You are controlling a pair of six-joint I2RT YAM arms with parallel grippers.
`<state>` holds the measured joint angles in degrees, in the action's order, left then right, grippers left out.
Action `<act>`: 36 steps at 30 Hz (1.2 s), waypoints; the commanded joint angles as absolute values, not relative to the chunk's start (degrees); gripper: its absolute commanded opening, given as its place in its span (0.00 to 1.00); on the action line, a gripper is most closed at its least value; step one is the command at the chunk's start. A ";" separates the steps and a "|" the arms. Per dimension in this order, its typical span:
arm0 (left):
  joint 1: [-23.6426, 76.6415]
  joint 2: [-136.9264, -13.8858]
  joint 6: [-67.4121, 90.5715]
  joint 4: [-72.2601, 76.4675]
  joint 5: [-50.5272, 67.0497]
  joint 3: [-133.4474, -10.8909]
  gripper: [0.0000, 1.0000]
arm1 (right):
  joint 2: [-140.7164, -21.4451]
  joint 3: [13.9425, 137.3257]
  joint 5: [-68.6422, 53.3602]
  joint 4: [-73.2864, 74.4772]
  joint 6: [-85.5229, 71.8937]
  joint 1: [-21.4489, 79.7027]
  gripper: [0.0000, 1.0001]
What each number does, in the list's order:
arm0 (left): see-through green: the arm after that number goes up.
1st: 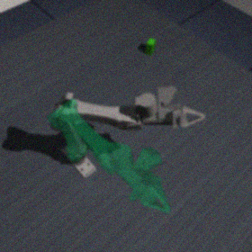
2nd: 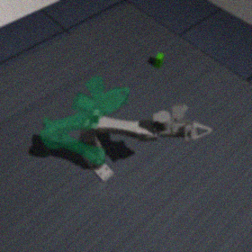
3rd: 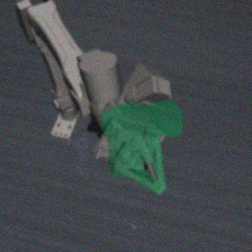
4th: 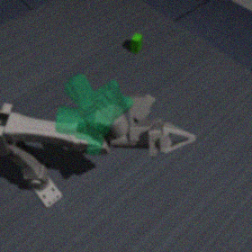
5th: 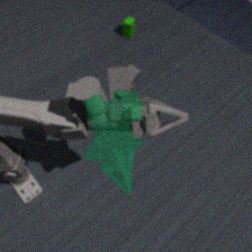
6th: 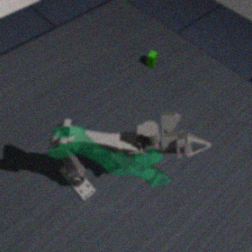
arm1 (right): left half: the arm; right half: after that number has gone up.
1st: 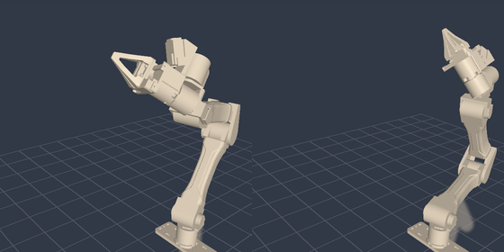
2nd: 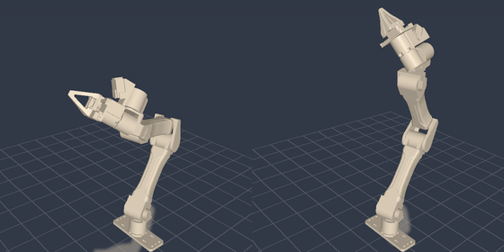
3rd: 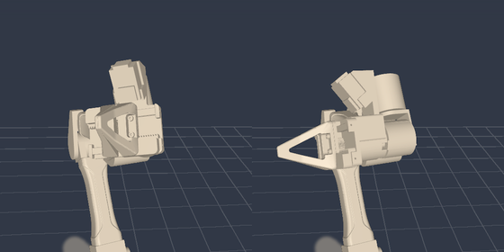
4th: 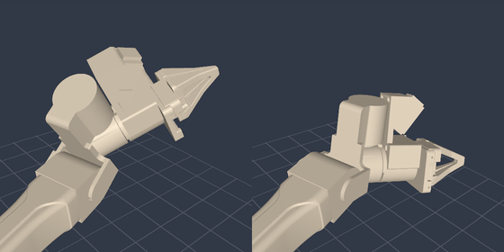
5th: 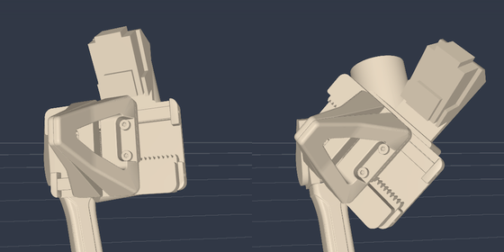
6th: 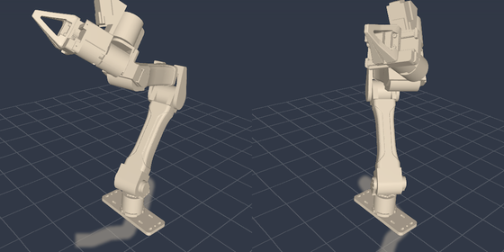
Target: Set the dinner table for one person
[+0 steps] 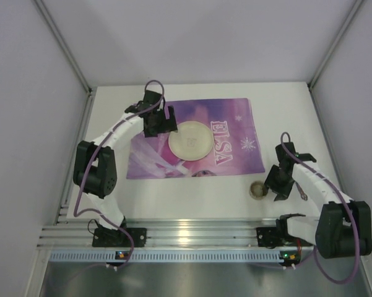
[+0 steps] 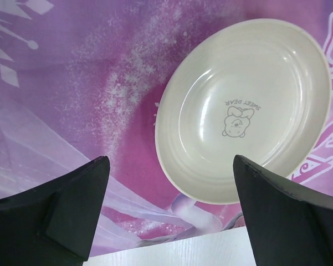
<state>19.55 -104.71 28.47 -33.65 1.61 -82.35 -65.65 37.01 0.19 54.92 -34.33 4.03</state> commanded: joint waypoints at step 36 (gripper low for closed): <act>18.90 -76.29 29.00 -39.02 0.44 -65.21 0.98 | -134.81 138.42 0.35 59.94 -34.44 9.67 0.00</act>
